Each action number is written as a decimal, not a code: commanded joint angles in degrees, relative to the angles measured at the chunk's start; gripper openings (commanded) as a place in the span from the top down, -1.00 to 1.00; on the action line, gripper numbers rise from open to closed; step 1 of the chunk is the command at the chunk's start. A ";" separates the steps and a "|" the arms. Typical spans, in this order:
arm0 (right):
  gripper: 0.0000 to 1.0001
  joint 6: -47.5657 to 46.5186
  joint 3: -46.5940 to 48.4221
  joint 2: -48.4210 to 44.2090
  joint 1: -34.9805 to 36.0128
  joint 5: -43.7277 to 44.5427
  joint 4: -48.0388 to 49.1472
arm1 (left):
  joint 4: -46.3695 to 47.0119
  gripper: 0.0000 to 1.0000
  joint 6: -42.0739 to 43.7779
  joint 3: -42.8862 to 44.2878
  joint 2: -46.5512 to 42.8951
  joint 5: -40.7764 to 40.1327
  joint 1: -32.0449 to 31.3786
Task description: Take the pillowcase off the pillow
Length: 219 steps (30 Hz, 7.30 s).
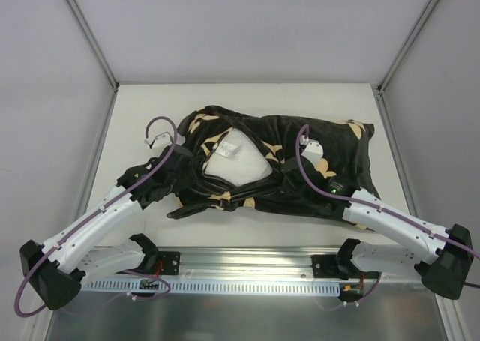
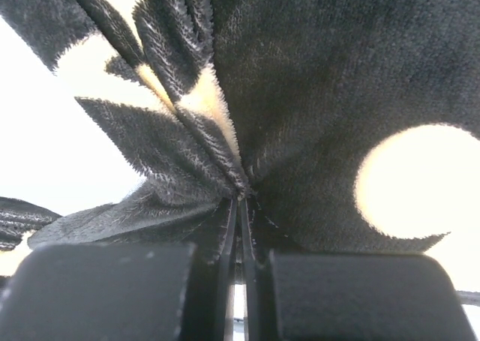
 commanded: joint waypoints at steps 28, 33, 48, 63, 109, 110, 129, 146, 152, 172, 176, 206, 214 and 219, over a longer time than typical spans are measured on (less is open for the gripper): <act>0.99 -0.26 2.16 2.69 0.98 1.22 -2.58 | 3.79 -0.77 0.73 4.95 9.87 -1.23 -0.57; 0.99 -0.53 1.90 2.77 0.98 1.75 -2.50 | 4.14 -0.15 2.40 0.03 4.60 1.06 2.99; 0.71 -7.80 8.39 1.54 0.98 3.60 -6.18 | 11.67 -0.19 -2.44 -15.35 -2.35 16.27 10.28; -0.64 -22.15 43.10 31.23 20.14 5.62 -10.84 | 20.66 1.00 -0.15 -19.49 -4.11 22.95 12.13; -0.97 0.52 39.61 49.36 5.02 11.58 -17.70 | 22.15 1.00 0.64 -24.77 -7.36 27.70 17.58; -0.95 1.75 39.25 48.92 5.19 11.76 -17.53 | 22.24 1.00 0.55 -24.77 -7.19 27.88 17.58; -0.89 1.24 47.69 60.78 12.93 10.63 -18.93 | 23.39 1.00 0.55 -23.80 -6.13 29.19 17.58; 0.99 -5.17 31.79 29.95 2.30 18.36 -14.81 | 23.39 1.00 1.69 -20.29 -3.85 28.32 17.58; 0.99 -8.69 27.83 18.16 0.19 18.71 -11.64 | 23.39 1.00 1.61 -19.84 -2.44 27.70 18.46; 0.98 -12.04 26.59 10.25 -17.82 5.98 -6.80 | 23.39 1.00 3.10 -26.26 -2.70 32.62 27.60; 0.99 -12.39 26.60 5.33 -19.94 1.76 -4.45 | 24.52 1.00 3.54 -26.87 -1.21 33.85 27.51; -0.92 -25.75 39.60 31.41 17.67 15.11 -14.00 | 32.88 1.00 1.87 -28.81 2.48 35.96 19.69; -0.97 -23.82 43.12 41.96 19.87 14.05 -18.05 | 32.88 1.00 1.52 -28.90 1.87 36.49 19.69; -0.93 -24.17 43.99 45.31 19.79 12.65 -18.57 | 32.88 1.00 1.43 -29.25 1.25 36.49 19.78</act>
